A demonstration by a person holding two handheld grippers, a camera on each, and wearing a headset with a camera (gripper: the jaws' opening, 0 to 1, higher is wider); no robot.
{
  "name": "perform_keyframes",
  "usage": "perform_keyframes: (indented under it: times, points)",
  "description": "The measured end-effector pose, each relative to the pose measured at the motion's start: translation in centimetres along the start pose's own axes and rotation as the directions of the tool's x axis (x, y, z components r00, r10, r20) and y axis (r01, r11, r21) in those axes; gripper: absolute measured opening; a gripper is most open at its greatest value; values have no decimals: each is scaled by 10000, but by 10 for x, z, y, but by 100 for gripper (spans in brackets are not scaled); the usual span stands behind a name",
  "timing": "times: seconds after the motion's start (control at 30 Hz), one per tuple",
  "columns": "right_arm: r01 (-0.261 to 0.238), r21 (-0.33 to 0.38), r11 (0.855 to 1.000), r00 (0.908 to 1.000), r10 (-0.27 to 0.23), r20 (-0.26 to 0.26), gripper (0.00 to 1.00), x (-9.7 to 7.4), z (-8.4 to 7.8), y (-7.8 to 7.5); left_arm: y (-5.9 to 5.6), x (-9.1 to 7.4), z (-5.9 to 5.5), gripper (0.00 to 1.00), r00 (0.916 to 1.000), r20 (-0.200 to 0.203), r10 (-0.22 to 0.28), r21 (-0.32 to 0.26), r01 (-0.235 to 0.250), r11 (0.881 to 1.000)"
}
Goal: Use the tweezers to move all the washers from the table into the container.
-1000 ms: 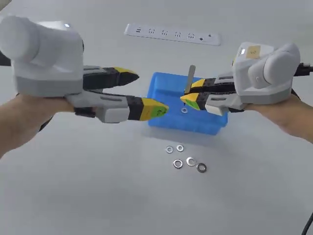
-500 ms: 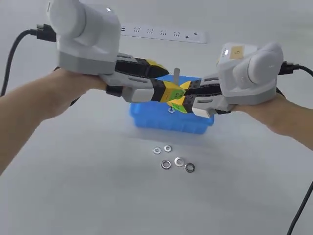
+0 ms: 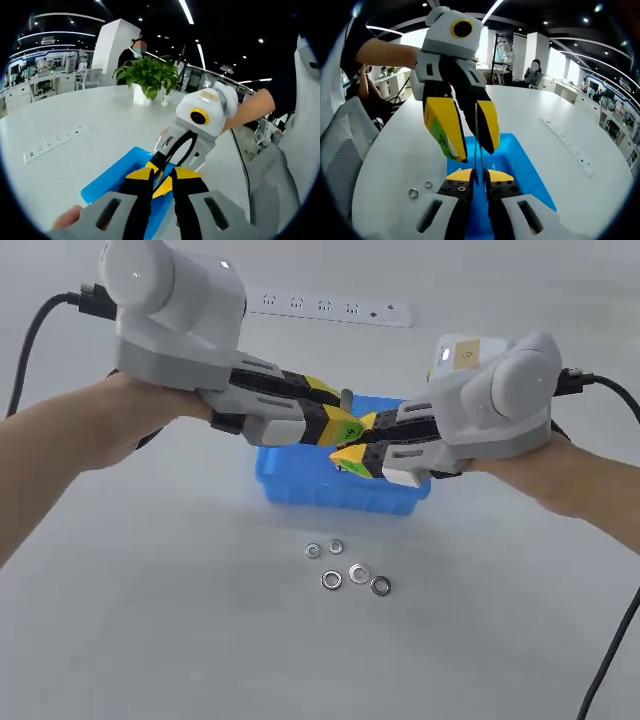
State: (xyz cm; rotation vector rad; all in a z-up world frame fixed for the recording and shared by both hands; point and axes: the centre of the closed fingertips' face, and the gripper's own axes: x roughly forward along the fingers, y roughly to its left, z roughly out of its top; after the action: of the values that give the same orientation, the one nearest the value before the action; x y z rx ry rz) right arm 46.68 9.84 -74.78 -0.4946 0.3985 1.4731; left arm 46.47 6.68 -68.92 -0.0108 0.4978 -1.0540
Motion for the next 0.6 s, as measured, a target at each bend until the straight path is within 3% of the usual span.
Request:
perform_keyframes:
  times: [0.1, 0.27, 0.6]
  points:
    - [-50, -55, 10000, 10000, 50, 0, 11, 0, 0, 1, 1, 0, 1, 13, 10000, -38, 29, 132, -28, 9999]
    - [-28, -85, 10000, 10000, 28, 2, 11, 0, 1, 1, 3, -1, 3, 11, 9999, -91, 84, 372, -81, 9993]
    - [354, -309, 9989, 9993, -351, 103, 12, -6, 10, -5, 12, -6, 16, 7, 9969, 228, 754, 1021, -773, 9918]
